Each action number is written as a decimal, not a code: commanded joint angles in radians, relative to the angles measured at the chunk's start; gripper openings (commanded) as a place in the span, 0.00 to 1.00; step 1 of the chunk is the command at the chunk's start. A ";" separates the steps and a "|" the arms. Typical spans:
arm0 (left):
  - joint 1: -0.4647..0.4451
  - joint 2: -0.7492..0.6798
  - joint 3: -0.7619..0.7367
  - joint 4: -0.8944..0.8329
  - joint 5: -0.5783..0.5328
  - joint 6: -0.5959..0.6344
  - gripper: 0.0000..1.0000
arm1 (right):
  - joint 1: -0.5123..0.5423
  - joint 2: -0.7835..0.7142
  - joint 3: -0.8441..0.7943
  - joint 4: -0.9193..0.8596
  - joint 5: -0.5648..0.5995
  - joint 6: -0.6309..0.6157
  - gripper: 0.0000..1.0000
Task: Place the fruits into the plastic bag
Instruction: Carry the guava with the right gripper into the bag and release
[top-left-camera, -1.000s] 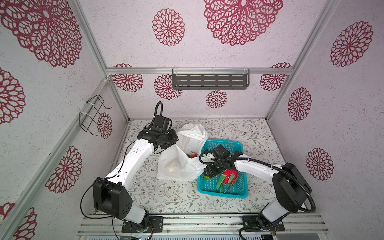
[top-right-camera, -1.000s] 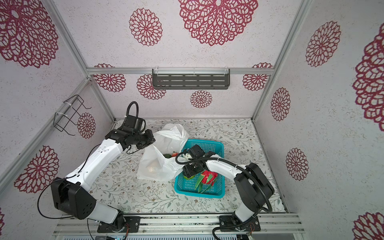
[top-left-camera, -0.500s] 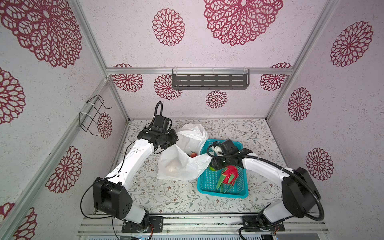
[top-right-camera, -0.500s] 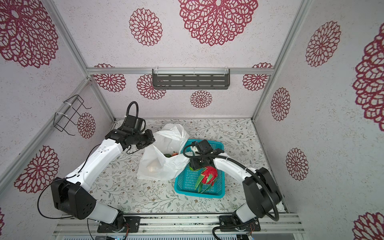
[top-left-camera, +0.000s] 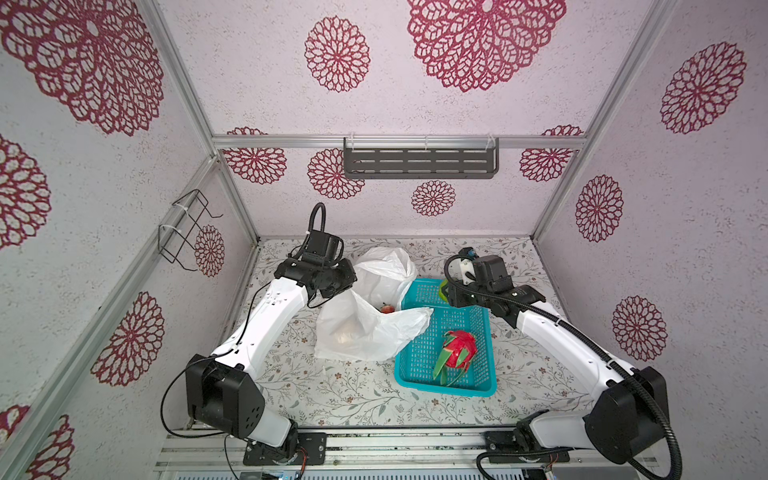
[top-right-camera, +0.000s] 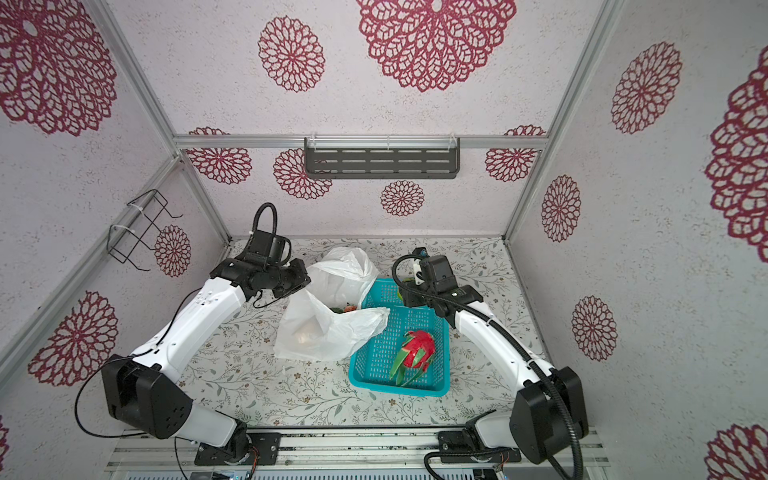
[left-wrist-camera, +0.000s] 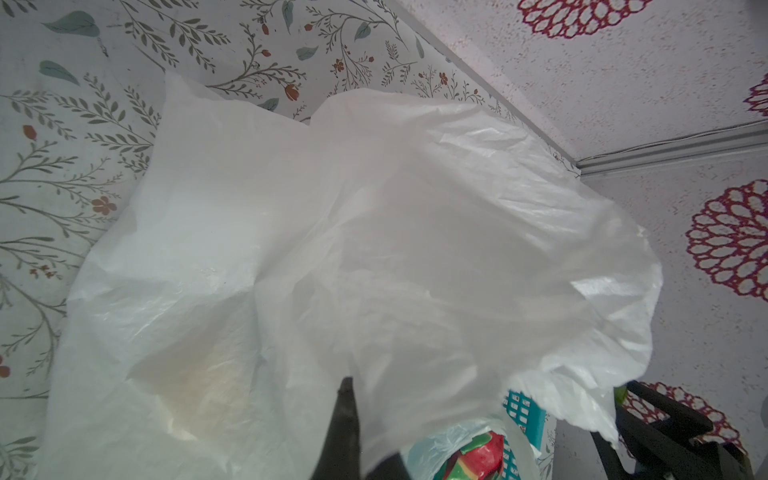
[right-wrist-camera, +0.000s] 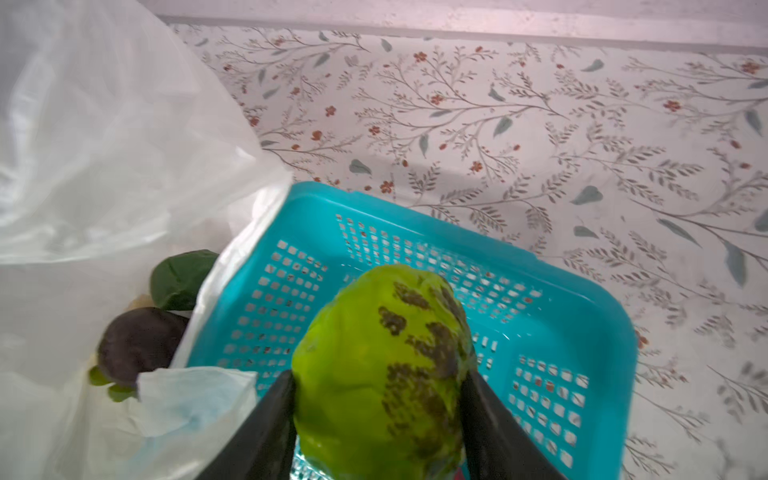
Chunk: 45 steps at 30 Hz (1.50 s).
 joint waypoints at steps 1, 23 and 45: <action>0.004 -0.020 -0.006 0.009 0.001 0.010 0.00 | 0.089 0.052 0.060 0.079 -0.133 0.001 0.39; 0.003 -0.074 0.125 -0.135 -0.091 0.046 0.00 | 0.386 0.530 0.457 -0.009 -0.332 -0.097 0.53; 0.003 -0.049 0.086 -0.110 -0.091 0.048 0.00 | 0.307 0.250 0.314 0.074 -0.030 -0.058 0.88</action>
